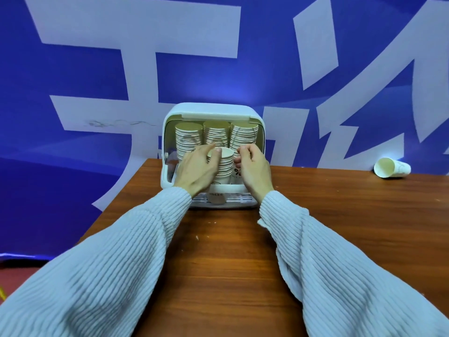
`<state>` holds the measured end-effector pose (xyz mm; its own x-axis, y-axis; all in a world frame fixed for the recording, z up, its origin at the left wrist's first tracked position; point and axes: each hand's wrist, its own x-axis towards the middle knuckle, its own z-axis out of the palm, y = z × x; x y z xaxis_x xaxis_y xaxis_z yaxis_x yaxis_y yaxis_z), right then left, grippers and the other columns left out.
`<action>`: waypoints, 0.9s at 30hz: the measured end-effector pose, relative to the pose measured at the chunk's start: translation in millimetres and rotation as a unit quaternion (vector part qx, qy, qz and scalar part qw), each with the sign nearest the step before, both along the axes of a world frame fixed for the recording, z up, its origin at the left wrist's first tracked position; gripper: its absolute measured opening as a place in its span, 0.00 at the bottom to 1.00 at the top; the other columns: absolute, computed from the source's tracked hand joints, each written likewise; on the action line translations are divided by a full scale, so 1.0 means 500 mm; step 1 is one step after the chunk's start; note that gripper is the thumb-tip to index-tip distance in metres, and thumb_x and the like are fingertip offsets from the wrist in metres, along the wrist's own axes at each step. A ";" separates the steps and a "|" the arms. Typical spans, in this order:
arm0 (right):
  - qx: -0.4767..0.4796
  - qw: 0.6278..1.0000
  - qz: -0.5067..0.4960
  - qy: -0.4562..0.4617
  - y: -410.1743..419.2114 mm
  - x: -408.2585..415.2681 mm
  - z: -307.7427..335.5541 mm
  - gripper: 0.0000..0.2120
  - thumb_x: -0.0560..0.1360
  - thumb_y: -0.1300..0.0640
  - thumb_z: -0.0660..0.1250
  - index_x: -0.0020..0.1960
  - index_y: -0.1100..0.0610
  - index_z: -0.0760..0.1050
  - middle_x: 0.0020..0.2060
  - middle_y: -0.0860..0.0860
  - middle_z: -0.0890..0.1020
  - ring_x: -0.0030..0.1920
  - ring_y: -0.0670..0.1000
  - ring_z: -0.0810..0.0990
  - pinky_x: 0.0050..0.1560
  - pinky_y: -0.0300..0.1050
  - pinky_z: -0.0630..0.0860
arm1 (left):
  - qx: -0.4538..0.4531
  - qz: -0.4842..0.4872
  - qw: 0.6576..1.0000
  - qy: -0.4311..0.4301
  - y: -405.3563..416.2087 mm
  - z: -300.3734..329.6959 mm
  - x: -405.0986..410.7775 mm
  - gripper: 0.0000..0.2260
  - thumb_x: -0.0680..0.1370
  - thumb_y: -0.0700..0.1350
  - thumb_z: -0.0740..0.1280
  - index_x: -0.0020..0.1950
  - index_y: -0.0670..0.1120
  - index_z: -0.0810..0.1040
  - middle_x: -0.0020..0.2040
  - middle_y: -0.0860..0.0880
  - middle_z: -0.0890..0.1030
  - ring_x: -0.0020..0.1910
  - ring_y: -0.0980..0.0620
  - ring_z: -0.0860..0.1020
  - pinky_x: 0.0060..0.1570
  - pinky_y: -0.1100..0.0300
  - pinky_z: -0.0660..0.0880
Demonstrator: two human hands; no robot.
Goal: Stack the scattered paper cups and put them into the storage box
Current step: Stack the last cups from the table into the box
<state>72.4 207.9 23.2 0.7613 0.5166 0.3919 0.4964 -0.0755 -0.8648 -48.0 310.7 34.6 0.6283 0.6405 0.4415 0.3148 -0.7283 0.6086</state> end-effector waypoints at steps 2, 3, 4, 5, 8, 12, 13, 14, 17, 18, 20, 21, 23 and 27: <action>0.009 1.000 0.011 -0.003 -0.006 -0.006 0.002 0.13 0.85 0.43 0.56 0.52 0.46 0.78 0.46 0.47 0.84 0.51 0.50 0.83 0.56 0.60 0.81 | 0.007 0.002 1.000 0.026 -0.002 0.006 0.003 0.28 0.83 0.61 0.53 0.77 0.48 0.71 0.75 0.44 0.74 0.73 0.41 0.71 0.72 0.45 0.68; 0.014 1.000 0.016 -0.004 -0.010 -0.008 0.004 0.13 0.85 0.44 0.57 0.53 0.47 0.78 0.47 0.47 0.83 0.51 0.50 0.83 0.57 0.60 0.81 | 0.012 0.006 0.999 0.036 -0.006 0.008 0.003 0.28 0.83 0.61 0.53 0.78 0.47 0.70 0.75 0.44 0.73 0.74 0.40 0.70 0.72 0.45 0.67; 0.019 1.000 0.020 -0.004 -0.018 -0.014 0.011 0.12 0.85 0.44 0.58 0.53 0.48 0.78 0.47 0.47 0.83 0.51 0.50 0.83 0.57 0.59 0.81 | 0.025 0.012 0.999 0.042 -0.010 0.008 0.002 0.28 0.83 0.61 0.53 0.78 0.47 0.70 0.75 0.44 0.73 0.74 0.41 0.69 0.72 0.44 0.66; 0.025 0.999 0.023 -0.002 -0.025 -0.016 0.015 0.12 0.85 0.46 0.58 0.54 0.48 0.78 0.47 0.46 0.84 0.51 0.49 0.83 0.57 0.57 0.81 | 0.050 0.022 0.998 0.042 -0.015 0.008 -0.001 0.28 0.83 0.61 0.53 0.77 0.47 0.70 0.76 0.45 0.72 0.75 0.41 0.68 0.73 0.44 0.65; 0.041 0.999 0.014 -0.002 -0.063 -0.017 0.020 0.10 0.85 0.47 0.60 0.53 0.50 0.78 0.45 0.46 0.84 0.49 0.47 0.83 0.53 0.51 0.81 | 0.144 0.056 0.988 -0.026 -0.042 0.004 -0.009 0.28 0.81 0.61 0.55 0.76 0.48 0.71 0.76 0.46 0.71 0.78 0.45 0.62 0.75 0.43 0.61; 0.034 0.999 0.007 -0.014 -0.133 0.009 0.018 0.08 0.84 0.48 0.62 0.54 0.48 0.78 0.47 0.44 0.84 0.48 0.47 0.83 0.50 0.48 0.81 | 0.193 0.019 0.972 -0.131 -0.125 0.013 0.032 0.25 0.81 0.59 0.59 0.76 0.50 0.71 0.76 0.47 0.71 0.80 0.46 0.58 0.77 0.43 0.58; 0.031 0.999 -0.005 -0.019 -0.153 0.019 0.019 0.07 0.84 0.48 0.62 0.53 0.48 0.78 0.46 0.44 0.84 0.48 0.46 0.83 0.48 0.45 0.80 | 0.188 0.000 0.971 -0.145 -0.149 0.015 0.050 0.25 0.80 0.58 0.59 0.75 0.50 0.72 0.75 0.47 0.72 0.80 0.46 0.59 0.77 0.44 0.59; 0.029 0.999 -0.021 -0.023 -0.181 0.031 0.023 0.07 0.84 0.49 0.62 0.53 0.48 0.78 0.46 0.44 0.84 0.48 0.45 0.82 0.47 0.43 0.78 | 0.178 -0.020 0.972 -0.154 -0.176 0.017 0.072 0.25 0.80 0.58 0.59 0.74 0.49 0.73 0.75 0.47 0.72 0.79 0.46 0.60 0.77 0.44 0.59; 0.036 0.997 -0.058 -0.026 -0.249 0.068 0.028 0.07 0.84 0.50 0.63 0.53 0.50 0.79 0.45 0.44 0.84 0.48 0.45 0.82 0.49 0.45 0.79 | 0.138 -0.077 0.977 -0.144 -0.244 0.014 0.127 0.28 0.79 0.60 0.57 0.75 0.49 0.73 0.75 0.48 0.71 0.79 0.47 0.62 0.77 0.44 0.61; 0.036 0.997 -0.065 -0.024 -0.275 0.081 0.029 0.07 0.84 0.50 0.63 0.54 0.50 0.79 0.45 0.44 0.84 0.48 0.45 0.82 0.50 0.46 0.79 | 0.131 -0.098 0.978 -0.132 -0.267 0.010 0.146 0.28 0.79 0.61 0.57 0.76 0.50 0.72 0.76 0.48 0.71 0.79 0.48 0.61 0.77 0.44 0.61; 0.033 0.996 -0.081 -0.019 -0.327 0.112 0.029 0.07 0.84 0.49 0.63 0.55 0.49 0.79 0.46 0.44 0.84 0.49 0.45 0.82 0.51 0.45 0.79 | 0.130 -0.129 0.977 -0.112 -0.312 0.001 0.183 0.28 0.80 0.61 0.56 0.77 0.51 0.70 0.77 0.50 0.70 0.79 0.50 0.60 0.77 0.44 0.61; 0.032 0.995 -0.090 -0.016 -0.353 0.127 0.028 0.07 0.84 0.49 0.63 0.55 0.49 0.79 0.46 0.44 0.84 0.49 0.45 0.82 0.51 0.45 0.79 | 0.130 -0.140 0.976 -0.106 -0.334 -0.002 0.200 0.28 0.80 0.61 0.57 0.77 0.52 0.69 0.77 0.51 0.69 0.79 0.51 0.60 0.77 0.45 0.61; 0.036 0.993 -0.111 -0.021 -0.406 0.156 0.028 0.07 0.84 0.49 0.63 0.53 0.48 0.79 0.45 0.44 0.84 0.49 0.46 0.82 0.50 0.45 0.79 | 0.125 -0.159 0.974 -0.099 -0.378 -0.006 0.231 0.27 0.81 0.60 0.58 0.78 0.52 0.69 0.78 0.52 0.69 0.79 0.52 0.59 0.77 0.47 0.61; 0.037 0.987 -0.153 -0.016 -0.500 0.212 0.022 0.08 0.84 0.49 0.63 0.53 0.50 0.79 0.45 0.44 0.84 0.49 0.46 0.83 0.51 0.44 0.77 | 0.108 -0.195 0.972 -0.080 -0.464 -0.010 0.289 0.25 0.83 0.59 0.59 0.79 0.53 0.67 0.79 0.53 0.67 0.80 0.53 0.58 0.78 0.49 0.60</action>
<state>178.6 -42.1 34.3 0.8638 0.2330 0.4467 0.4878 -0.1648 -0.8573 96.5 78.9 29.6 0.7167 0.2501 0.6510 -0.0963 -0.8890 0.4477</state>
